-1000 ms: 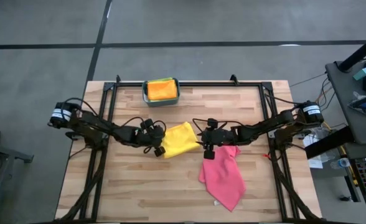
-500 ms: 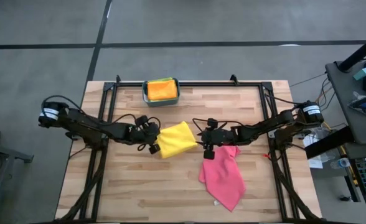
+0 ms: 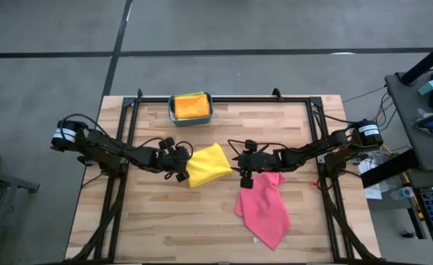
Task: Fold microfiber towels
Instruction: Fold the yellow towel
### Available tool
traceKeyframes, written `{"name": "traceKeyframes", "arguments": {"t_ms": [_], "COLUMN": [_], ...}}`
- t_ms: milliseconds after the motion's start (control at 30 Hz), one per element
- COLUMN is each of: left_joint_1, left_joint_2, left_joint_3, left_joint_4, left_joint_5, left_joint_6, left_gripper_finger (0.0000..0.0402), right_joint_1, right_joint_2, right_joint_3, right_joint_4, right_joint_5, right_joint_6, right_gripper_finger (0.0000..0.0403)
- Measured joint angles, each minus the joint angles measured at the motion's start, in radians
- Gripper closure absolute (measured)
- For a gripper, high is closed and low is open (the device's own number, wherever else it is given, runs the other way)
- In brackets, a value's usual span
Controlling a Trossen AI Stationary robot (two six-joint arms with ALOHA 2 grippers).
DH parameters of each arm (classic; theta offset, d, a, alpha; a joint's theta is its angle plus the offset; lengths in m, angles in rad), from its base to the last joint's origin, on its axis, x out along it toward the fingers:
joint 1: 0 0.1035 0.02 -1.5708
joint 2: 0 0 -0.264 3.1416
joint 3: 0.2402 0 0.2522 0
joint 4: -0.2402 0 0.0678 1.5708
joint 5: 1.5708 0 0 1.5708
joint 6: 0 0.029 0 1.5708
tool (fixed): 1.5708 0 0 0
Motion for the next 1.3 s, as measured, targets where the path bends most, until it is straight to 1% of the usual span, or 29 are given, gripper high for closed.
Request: {"name": "traceKeyframes", "arguments": {"t_ms": [100, 233, 367, 500, 633, 700, 767, 867, 933, 1000, 1100, 1233, 1300], "left_joint_1": [0.0, 0.0, 0.001, 0.001, -0.001, -0.002, -0.007, -0.029, -0.049, -0.07, -0.088, -0.094, -0.097], "left_joint_2": [0.001, -0.004, -0.025, -0.059, -0.097, -0.113, -0.126, -0.122, -0.101, -0.073, -0.021, 0.055, 0.082], "left_joint_3": [0.0, 0.001, 0.041, 0.102, 0.127, 0.131, 0.13, 0.128, 0.128, 0.127, 0.127, 0.127, 0.127], "left_joint_4": [-0.001, -0.016, -0.155, -0.296, -0.314, -0.306, -0.282, -0.207, -0.136, -0.088, 0.002, 0.061, 0.063], "left_joint_5": [0.002, 0.012, 0.017, 0.062, 0.11, 0.138, 0.188, 0.267, 0.29, 0.293, 0.291, 0.291, 0.292], "left_joint_6": [0.0, 0.001, 0.001, 0.001, 0.005, 0.007, 0.003, 0.003, 0.007, 0.012, 0.023, 0.026, 0.026], "left_gripper_finger": [0.0364, 0.0316, 0.0276, 0.0257, 0.0254, 0.0253, 0.0253, 0.0253, 0.0253, 0.0253, 0.0253, 0.0253, 0.0253], "right_joint_1": [0.0, 0.0, 0.0, -0.013, -0.033, -0.044, -0.056, -0.067, -0.074, -0.078, -0.079, -0.079, -0.079], "right_joint_2": [0.0, 0.0, 0.0, 0.0, 0.0, 0.0, 0.0, 0.0, 0.0, 0.008, 0.044, 0.142, 0.205], "right_joint_3": [0.003, 0.003, 0.003, 0.003, 0.004, 0.004, 0.005, 0.005, 0.005, 0.005, 0.005, 0.007, 0.026], "right_joint_4": [0.0, 0.0, 0.001, 0.023, 0.084, 0.115, 0.128, 0.135, 0.144, 0.183, 0.29, 0.475, 0.544], "right_joint_5": [0.0, -0.001, -0.001, -0.001, -0.002, -0.016, -0.036, -0.036, -0.036, -0.035, -0.035, -0.036, -0.036], "right_joint_6": [0.002, 0.004, 0.012, 0.02, 0.008, 0.001, 0.0, -0.001, 0.0, 0.0, 0.0, 0.009, 0.042], "right_gripper_finger": [0.0248, 0.0248, 0.0248, 0.0253, 0.0267, 0.0276, 0.0288, 0.0308, 0.0324, 0.0341, 0.0364, 0.039, 0.0393]}}
